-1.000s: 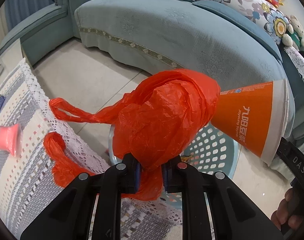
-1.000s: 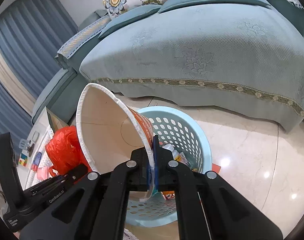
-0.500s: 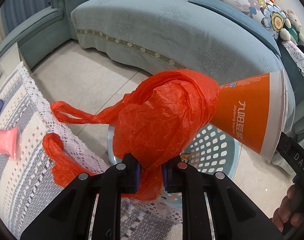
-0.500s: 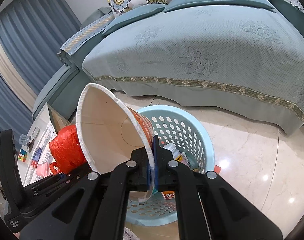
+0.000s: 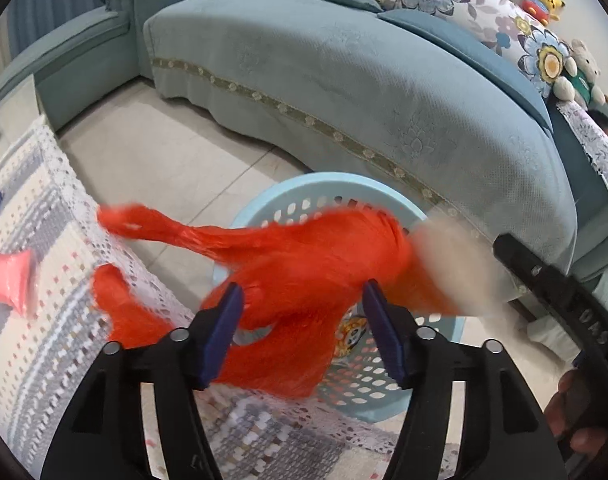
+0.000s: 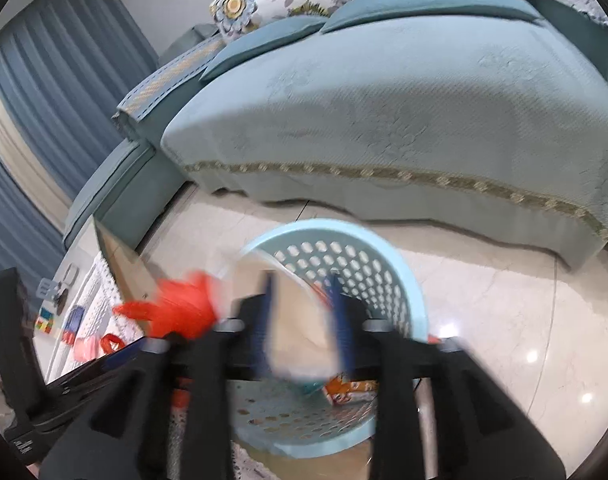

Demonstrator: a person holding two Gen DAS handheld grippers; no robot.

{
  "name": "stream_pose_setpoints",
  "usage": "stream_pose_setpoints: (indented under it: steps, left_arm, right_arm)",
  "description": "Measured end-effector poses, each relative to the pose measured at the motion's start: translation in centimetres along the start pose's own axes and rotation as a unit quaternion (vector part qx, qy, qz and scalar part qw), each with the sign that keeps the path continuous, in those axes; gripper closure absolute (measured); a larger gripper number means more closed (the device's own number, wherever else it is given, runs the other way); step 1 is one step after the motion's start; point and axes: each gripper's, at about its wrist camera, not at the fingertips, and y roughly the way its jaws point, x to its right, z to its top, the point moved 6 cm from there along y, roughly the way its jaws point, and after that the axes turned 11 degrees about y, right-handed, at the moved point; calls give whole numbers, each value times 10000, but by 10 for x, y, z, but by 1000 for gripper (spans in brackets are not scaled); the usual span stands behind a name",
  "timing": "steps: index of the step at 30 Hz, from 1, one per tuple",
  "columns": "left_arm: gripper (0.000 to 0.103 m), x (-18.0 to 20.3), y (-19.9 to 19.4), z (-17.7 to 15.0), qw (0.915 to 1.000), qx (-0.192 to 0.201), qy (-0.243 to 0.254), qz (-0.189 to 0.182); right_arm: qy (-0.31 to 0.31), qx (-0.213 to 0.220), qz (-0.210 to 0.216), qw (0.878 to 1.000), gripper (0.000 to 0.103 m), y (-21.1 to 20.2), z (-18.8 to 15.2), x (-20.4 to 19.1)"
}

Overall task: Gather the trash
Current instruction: 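Open both tools to drop the red bag and cup into the basket, then grasp the red-and-blue card box with the left tool while the right tool grasps the pink packet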

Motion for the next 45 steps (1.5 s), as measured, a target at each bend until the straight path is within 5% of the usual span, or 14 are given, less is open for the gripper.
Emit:
stream_pose_setpoints:
  steps: [5,14,18,22,26,29,31,33,37,38,39,42,45]
  left_arm:
    - [35,-9,-8,-1,9999,85,-98,-17]
    - [32,-45,-34,-7,9985,395,-312,-202]
    - [25,-81,-78,-3,9919,1030,-518,-526]
    - [21,-132,-110,-4,9909,1286,-378,-125]
    - [18,-200,-127,-22,9869,1218,-356,997]
    - [18,-250,-132,-34,9698,1097,-471,2125]
    - [17,-282,-132,-35,9596,1184,-654,2468]
    - [17,-307,-129,-36,9555,1547,-1041,2286]
    - [14,-334,-109,-52,9566,1980,-1497,1524]
    - [14,-343,-94,-50,9682,1542,-1633,1102]
    - [15,-348,-88,-48,9724,1180,-1694,1087]
    - [11,-350,-104,-45,9695,1413,-1464,1369]
    - [11,-350,-104,-45,9707,1412,-1408,1344]
  right_arm:
    - [391,123,300,9987,29,-8,5,4]
    - [303,-141,422,9985,25,-1,0,-2]
    - [-233,-305,652,9971,22,3,-11,-26]
    - [-1222,-486,986,9864,19,6,-33,-66]
    - [-2622,-658,1541,9504,18,2,-73,-116]
    - [-3435,-943,2159,9091,16,0,-103,-148]
    - [-3808,-1211,2480,8825,13,3,-117,-166]
    - [-4241,-1518,2664,8522,11,13,-132,-188]
    - [-4872,-1621,2750,8128,10,35,-152,-230]
    - [-4972,-1673,2794,8042,10,39,-156,-239]
    - [-5061,-1717,2876,7948,10,43,-162,-248]
    - [-5200,-1832,3134,7732,8,62,-177,-280]
    - [-5562,-1801,2952,7557,8,87,-195,-303]
